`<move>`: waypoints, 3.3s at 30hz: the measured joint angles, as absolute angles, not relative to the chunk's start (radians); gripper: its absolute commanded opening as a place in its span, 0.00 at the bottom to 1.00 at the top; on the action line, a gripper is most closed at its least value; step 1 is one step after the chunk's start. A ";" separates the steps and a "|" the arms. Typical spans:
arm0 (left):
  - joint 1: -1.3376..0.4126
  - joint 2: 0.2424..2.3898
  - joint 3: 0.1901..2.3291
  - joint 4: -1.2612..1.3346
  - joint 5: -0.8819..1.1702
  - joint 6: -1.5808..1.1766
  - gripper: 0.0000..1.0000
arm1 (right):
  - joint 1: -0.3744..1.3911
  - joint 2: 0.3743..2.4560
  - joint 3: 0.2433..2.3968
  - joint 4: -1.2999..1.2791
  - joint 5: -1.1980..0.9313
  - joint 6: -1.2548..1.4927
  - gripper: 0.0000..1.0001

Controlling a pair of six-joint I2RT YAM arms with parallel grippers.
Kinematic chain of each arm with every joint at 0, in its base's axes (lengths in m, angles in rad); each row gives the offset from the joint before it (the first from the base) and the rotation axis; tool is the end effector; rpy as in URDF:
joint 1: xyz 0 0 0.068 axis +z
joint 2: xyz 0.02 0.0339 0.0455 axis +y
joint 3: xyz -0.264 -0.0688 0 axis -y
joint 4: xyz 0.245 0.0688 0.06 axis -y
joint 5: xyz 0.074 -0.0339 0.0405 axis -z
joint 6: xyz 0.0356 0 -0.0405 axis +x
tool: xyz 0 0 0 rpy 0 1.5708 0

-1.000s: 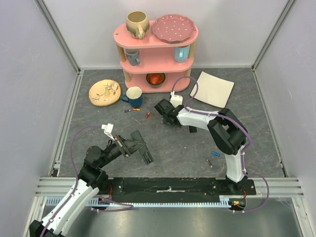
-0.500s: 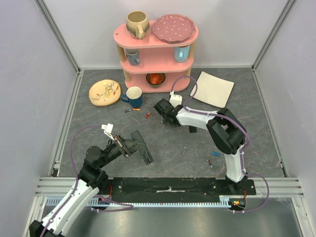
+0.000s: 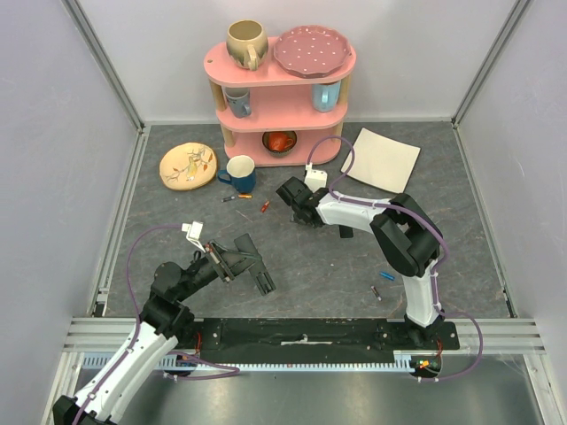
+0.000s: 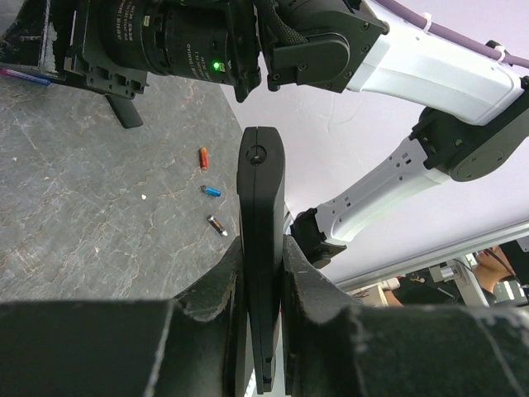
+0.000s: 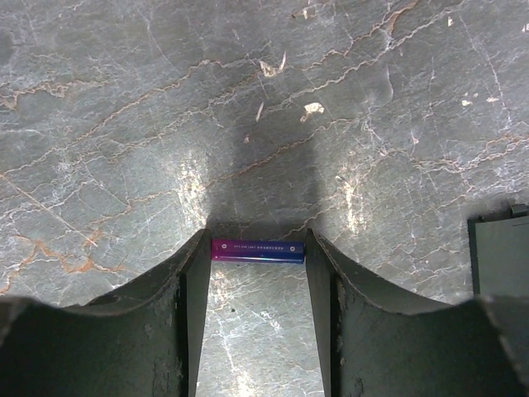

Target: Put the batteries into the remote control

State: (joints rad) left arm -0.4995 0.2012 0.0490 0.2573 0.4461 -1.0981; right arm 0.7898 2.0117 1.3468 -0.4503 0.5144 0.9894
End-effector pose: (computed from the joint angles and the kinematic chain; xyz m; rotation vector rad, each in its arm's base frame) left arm 0.0963 -0.0701 0.1996 -0.0892 1.7000 -1.5753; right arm 0.3002 0.2779 0.1540 0.3950 2.4369 0.0356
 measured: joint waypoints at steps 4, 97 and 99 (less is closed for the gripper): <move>-0.500 0.200 0.049 0.256 0.447 -1.098 0.02 | 0.790 2.011 1.342 -0.444 0.517 0.985 0.47; -0.500 0.210 0.049 0.283 0.437 -1.098 0.02 | 0.684 1.532 1.126 -0.218 -0.052 -0.032 0.65; -0.500 0.210 0.049 0.295 0.428 -1.098 0.02 | 0.654 1.513 1.145 -0.179 -0.066 0.123 0.49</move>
State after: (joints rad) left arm -0.4995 0.2096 0.0490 0.2955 0.4278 -1.0981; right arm 0.6540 1.5127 1.1450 -0.1791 -0.0658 0.1234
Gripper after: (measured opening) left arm 0.229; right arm 0.682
